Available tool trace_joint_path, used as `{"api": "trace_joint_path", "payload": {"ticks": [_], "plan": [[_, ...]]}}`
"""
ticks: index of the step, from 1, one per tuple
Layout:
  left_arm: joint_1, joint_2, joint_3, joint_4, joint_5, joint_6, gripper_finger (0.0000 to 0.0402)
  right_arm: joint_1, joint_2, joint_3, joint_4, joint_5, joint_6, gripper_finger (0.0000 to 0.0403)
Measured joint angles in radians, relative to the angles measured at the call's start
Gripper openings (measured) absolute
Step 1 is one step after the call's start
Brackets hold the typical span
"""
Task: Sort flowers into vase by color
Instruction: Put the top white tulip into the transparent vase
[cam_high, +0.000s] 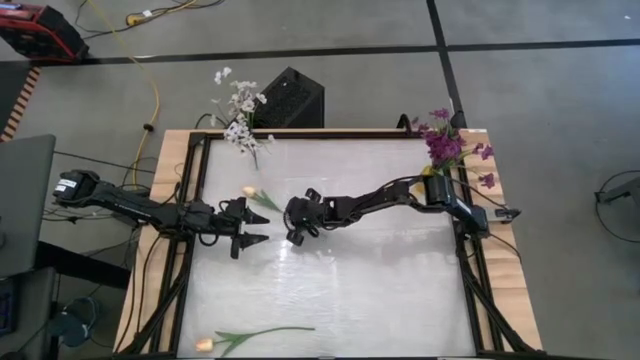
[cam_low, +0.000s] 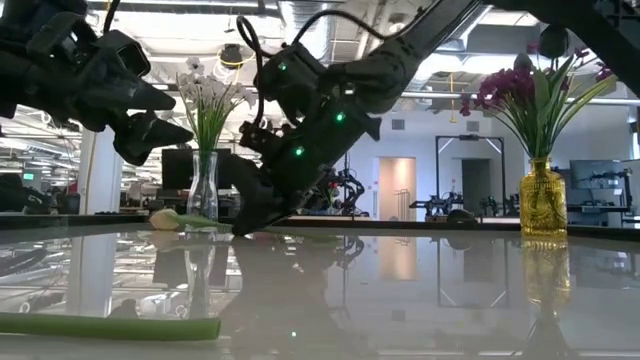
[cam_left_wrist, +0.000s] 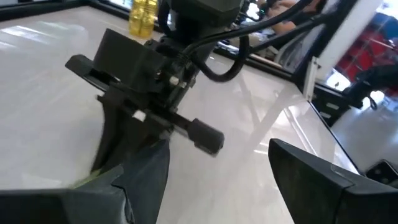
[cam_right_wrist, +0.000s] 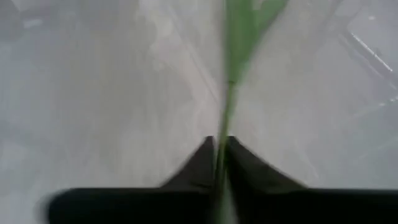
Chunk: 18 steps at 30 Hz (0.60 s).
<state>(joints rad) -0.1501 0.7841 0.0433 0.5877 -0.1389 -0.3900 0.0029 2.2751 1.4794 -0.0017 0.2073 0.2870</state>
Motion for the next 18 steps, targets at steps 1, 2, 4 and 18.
{"api": "trace_joint_path", "payload": {"ticks": [1,2,4,18], "plan": [[0.0,0.0,0.0,-0.001,0.012,0.005,0.0261,0.001,-0.008,0.0,-0.026,0.002,-0.004,0.0033],[0.0,0.0,0.0,-0.002,0.033,0.012,0.0261,0.002,-0.02,-0.001,-0.054,0.005,-0.003,0.0026],[0.0,0.0,0.0,-0.004,0.107,0.014,0.0261,0.001,-0.051,-0.003,-0.114,0.003,0.002,0.0026],[-0.068,0.023,0.0,-0.1,0.22,0.009,0.0261,0.083,-0.518,-0.601,0.57,0.088,0.004,0.0026]]}}
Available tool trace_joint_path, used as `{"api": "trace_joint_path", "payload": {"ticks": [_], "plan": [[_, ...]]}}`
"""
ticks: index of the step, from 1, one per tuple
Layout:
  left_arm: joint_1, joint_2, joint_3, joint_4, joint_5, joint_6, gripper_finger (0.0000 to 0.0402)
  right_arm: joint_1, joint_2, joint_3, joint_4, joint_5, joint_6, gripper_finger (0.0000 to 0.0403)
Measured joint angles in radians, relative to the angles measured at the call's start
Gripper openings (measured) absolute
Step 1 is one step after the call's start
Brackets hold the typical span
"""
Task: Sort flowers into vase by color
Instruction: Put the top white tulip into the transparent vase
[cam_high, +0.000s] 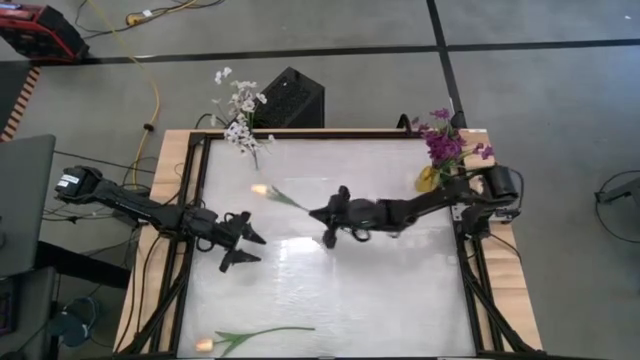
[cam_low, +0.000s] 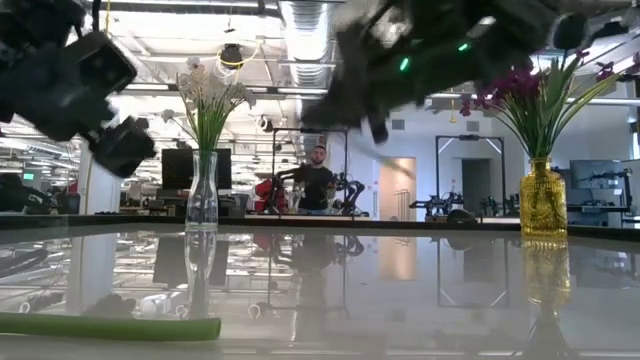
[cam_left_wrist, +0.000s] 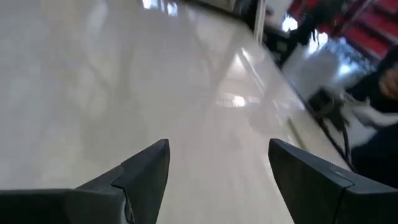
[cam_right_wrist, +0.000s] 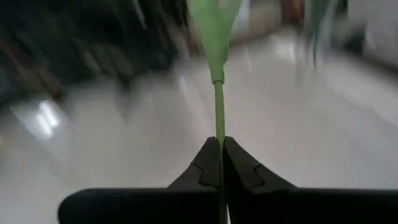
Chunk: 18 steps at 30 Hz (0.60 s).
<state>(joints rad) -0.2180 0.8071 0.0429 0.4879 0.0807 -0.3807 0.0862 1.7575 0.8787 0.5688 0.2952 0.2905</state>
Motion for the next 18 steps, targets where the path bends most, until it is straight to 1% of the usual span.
{"api": "trace_joint_path", "payload": {"ticks": [2,4,7,8,11,13,15,18], "plan": [[0.0,0.007,0.0,0.068,-0.023,0.033,0.0261,0.013,-0.02,-0.067,0.233,-0.002,-0.018,0.0026],[0.0,0.017,0.0,0.158,-0.043,0.081,0.0261,0.033,-0.019,-0.104,0.362,-0.006,-0.064,0.0026],[0.0,0.031,0.003,0.309,-0.109,0.157,0.0261,0.06,-0.016,-0.098,0.398,-0.009,-0.136,0.0026],[0.0,0.038,0.012,0.337,-0.135,0.18,0.0261,0.068,-0.017,-0.085,0.404,-0.01,-0.156,0.0026],[0.0,0.069,0.059,0.361,-0.202,0.253,0.0261,0.083,-0.017,-0.044,0.406,-0.019,-0.209,0.0026],[0.0,0.098,0.094,0.363,-0.237,0.291,0.0261,0.084,0.007,-0.009,0.413,-0.048,-0.237,0.0026],[0.001,0.141,0.139,0.372,-0.244,0.321,0.0261,0.084,0.029,0.021,0.4,-0.071,-0.254,0.0026],[0.01,0.208,0.202,0.402,-0.211,0.353,0.0261,0.077,0.084,0.07,0.399,-0.092,-0.266,0.0026]]}}
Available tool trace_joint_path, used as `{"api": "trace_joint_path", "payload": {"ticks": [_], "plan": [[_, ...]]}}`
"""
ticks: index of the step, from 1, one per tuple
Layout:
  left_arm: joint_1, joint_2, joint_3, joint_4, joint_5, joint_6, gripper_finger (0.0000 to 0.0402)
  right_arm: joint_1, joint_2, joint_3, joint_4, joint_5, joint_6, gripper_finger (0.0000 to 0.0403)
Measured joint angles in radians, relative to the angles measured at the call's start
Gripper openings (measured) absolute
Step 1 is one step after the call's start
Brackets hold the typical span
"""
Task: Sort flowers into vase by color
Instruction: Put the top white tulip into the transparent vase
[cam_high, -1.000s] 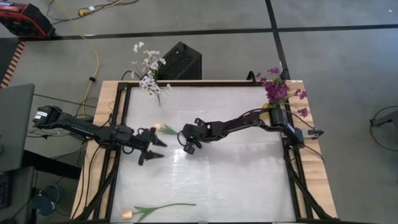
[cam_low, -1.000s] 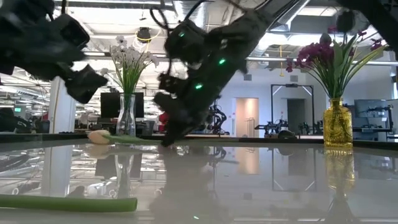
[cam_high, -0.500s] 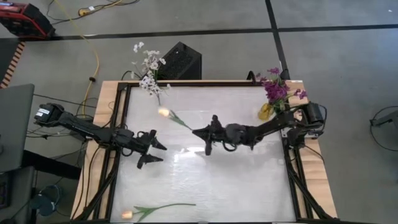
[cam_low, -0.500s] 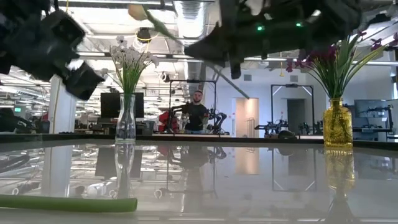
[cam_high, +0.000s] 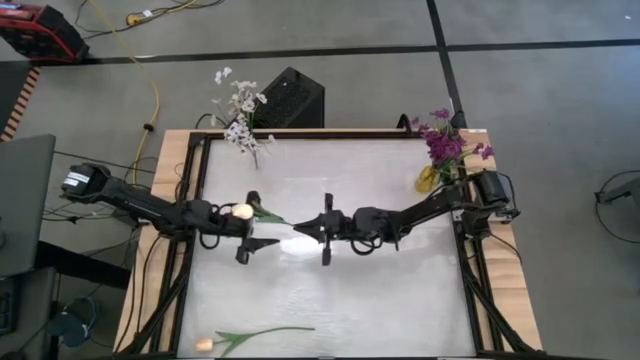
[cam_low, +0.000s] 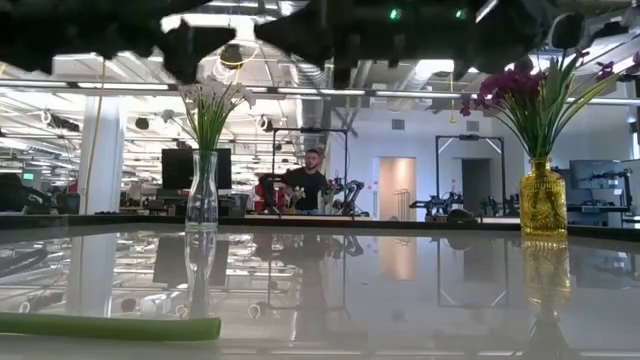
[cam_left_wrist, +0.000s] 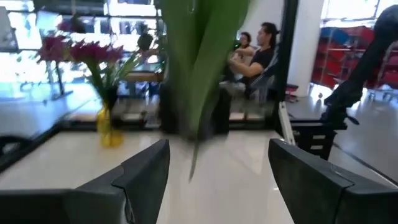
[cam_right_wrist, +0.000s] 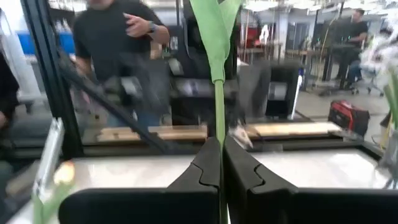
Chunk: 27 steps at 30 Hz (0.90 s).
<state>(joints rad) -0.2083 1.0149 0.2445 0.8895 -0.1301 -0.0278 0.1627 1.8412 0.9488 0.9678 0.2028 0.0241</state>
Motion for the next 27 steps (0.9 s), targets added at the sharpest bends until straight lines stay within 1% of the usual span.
{"api": "trace_joint_path", "payload": {"ticks": [2,5,8,11,14,17,19,22,24,25,27], "plan": [[0.006,0.041,0.042,0.003,0.019,0.023,0.0261,-0.001,0.03,0.021,0.002,0.0,-0.015,0.0026],[0.012,0.096,0.082,0.001,0.019,0.032,0.0261,0.0,0.032,0.03,0.013,0.001,-0.031,0.0026],[0.016,0.134,0.096,0.007,0.021,0.047,0.0261,0.004,0.027,0.032,0.018,0.001,-0.032,0.0026],[0.017,0.152,0.096,0.068,0.042,0.069,0.0259,0.009,0.026,0.031,-0.001,0.001,-0.033,0.0026],[0.024,0.157,0.097,0.101,0.048,0.069,0.0244,0.009,0.026,0.031,0.0,0.001,-0.032,0.0026],[0.03,0.156,0.097,0.115,0.046,0.066,0.0205,0.014,0.026,0.031,0.004,0.002,-0.029,0.0026],[0.034,0.157,0.097,0.107,0.041,0.055,0.0166,0.017,0.026,0.031,0.011,0.002,-0.033,0.0026],[0.045,0.157,0.097,0.103,0.038,0.052,0.0095,0.021,0.026,0.031,0.015,0.002,-0.035,0.0026],[0.052,0.157,0.096,0.104,0.041,0.051,0.0038,0.019,0.026,0.031,0.013,0.005,-0.039,0.0027],[0.054,0.157,0.096,0.109,0.04,0.05,0.002,0.018,0.026,0.031,0.01,0.004,-0.042,0.0034],[0.058,0.157,0.097,0.118,0.038,0.052,0.0009,0.017,0.025,0.032,0.011,0.009,-0.045,0.006]]}}
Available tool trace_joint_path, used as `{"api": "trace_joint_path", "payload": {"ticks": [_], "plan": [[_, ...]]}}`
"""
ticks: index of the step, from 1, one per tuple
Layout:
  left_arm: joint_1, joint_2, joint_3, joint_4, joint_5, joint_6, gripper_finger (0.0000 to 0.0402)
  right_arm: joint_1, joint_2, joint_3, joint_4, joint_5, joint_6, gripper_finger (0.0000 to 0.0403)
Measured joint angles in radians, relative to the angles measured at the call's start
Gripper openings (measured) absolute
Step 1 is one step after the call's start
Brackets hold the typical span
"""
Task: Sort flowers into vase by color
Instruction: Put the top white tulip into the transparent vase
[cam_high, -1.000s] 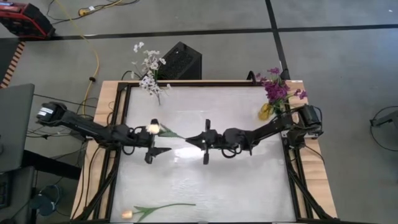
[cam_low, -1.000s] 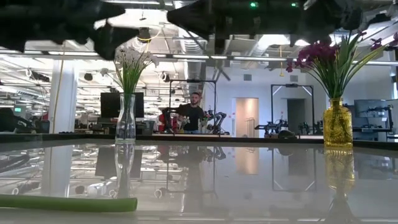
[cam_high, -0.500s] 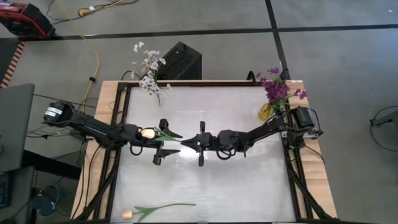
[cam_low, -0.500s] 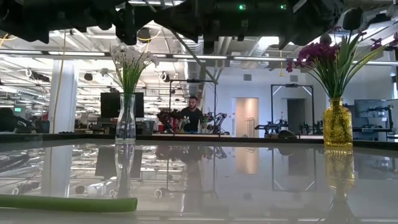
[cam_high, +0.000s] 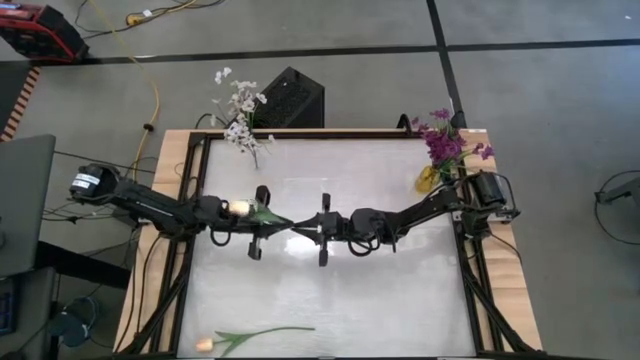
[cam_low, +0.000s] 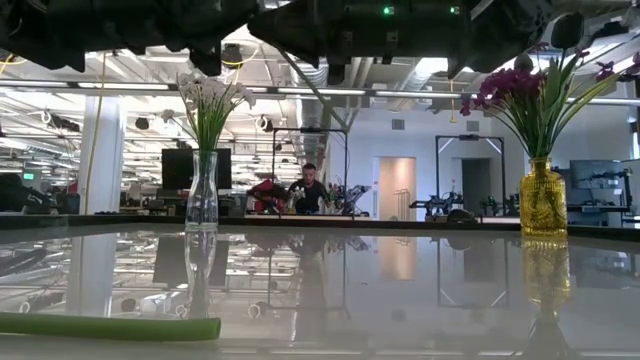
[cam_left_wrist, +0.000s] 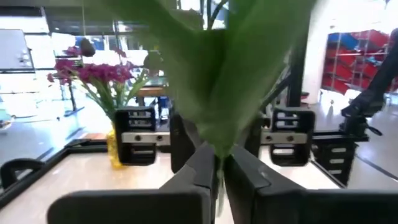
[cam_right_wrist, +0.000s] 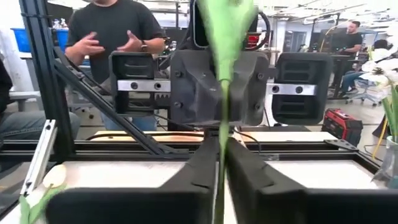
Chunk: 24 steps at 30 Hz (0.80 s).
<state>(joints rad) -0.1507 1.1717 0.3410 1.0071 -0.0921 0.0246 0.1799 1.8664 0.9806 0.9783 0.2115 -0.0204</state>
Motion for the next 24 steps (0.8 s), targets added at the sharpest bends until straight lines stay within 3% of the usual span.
{"api": "trace_joint_path", "payload": {"ticks": [4,6,9,12,15,18,20,24], "plan": [[-0.001,-0.027,0.015,-0.035,-0.015,0.001,0.0002,-0.005,-0.001,0.0,-0.002,-0.001,-0.008,0.0137],[0.002,-0.074,0.035,-0.138,-0.06,-0.007,0.0002,-0.005,-0.013,0.0,-0.027,-0.001,-0.007,0.0181],[0.002,-0.198,0.091,-0.423,-0.145,-0.006,0.0001,-0.007,-0.062,0.0,-0.127,0.0,-0.022,0.0245],[0.002,-0.338,0.211,-0.861,-0.305,-0.016,0.0001,-0.005,-0.133,0.0,-0.286,-0.001,-0.057,0.029],[0.002,-0.447,0.37,-1.274,-0.56,-0.087,0.0,-0.002,-0.185,0.0,-0.44,-0.004,-0.032,0.0314],[0.002,-0.532,0.489,-1.55,-0.744,-0.168,0.0,-0.001,-0.2,0.0,-0.531,-0.003,-0.012,0.0322],[0.009,-0.578,0.535,-1.661,-0.792,-0.222,0.0,0.001,-0.197,0.0,-0.547,-0.002,-0.009,0.0323],[0.041,-0.659,0.562,-1.743,-0.779,-0.283,0.0,0.003,-0.176,0.0,-0.528,-0.003,-0.011,0.0321]]}}
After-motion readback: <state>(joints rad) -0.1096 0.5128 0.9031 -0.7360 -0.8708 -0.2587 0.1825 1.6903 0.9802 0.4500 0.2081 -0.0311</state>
